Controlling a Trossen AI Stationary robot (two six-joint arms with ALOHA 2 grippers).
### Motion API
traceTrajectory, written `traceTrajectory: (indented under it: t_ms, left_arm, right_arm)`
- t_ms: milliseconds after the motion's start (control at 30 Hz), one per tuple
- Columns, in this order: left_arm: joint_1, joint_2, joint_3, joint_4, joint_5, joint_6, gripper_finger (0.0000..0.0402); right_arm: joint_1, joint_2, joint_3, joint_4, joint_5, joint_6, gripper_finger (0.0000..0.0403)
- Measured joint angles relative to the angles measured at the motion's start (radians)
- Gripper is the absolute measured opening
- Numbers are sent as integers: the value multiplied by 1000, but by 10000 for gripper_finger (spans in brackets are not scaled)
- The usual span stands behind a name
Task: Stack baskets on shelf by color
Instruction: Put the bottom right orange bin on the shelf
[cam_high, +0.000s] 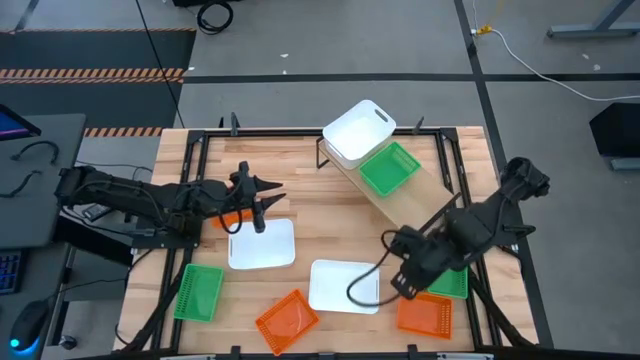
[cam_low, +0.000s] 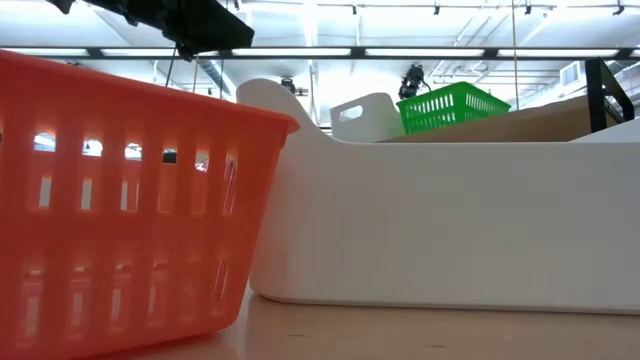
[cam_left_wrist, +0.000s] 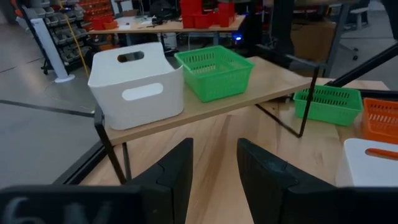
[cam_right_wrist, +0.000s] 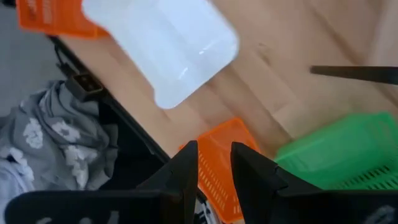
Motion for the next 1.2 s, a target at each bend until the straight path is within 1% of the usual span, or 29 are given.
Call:
traceTrajectory:
  t_ms: [100, 300, 500, 667, 833, 1000, 1133, 1200]
  left_arm:
    - [-8, 0, 0, 4, 27, -3, 133]
    - [-46, 0, 0, 5, 37, -18, 133]
    - [-54, 0, 0, 9, 36, -20, 133]
    - [-55, 0, 0, 8, 37, -48, 133]
    - [-62, 0, 0, 7, 36, -76, 133]
    - [-102, 2, 0, -3, 37, -78, 133]
    - [-138, 2, 0, 3, 37, -78, 133]
    - [-157, 2, 0, 4, 37, -88, 133]
  right_arm:
    - [36, 37, -46, 69, -22, -83, 100]
    - [85, 172, -59, 75, -180, -209, 100]
    - [166, 281, -59, 138, -237, -195, 100]
    - [240, 324, -59, 232, -235, -110, 100]
    - [298, 353, -59, 255, -198, -19, 100]
    - [331, 382, -64, 244, -161, -4, 100]
    - [332, 397, -63, 220, -97, -16, 100]
    - [330, 412, -64, 196, -91, -30, 100]
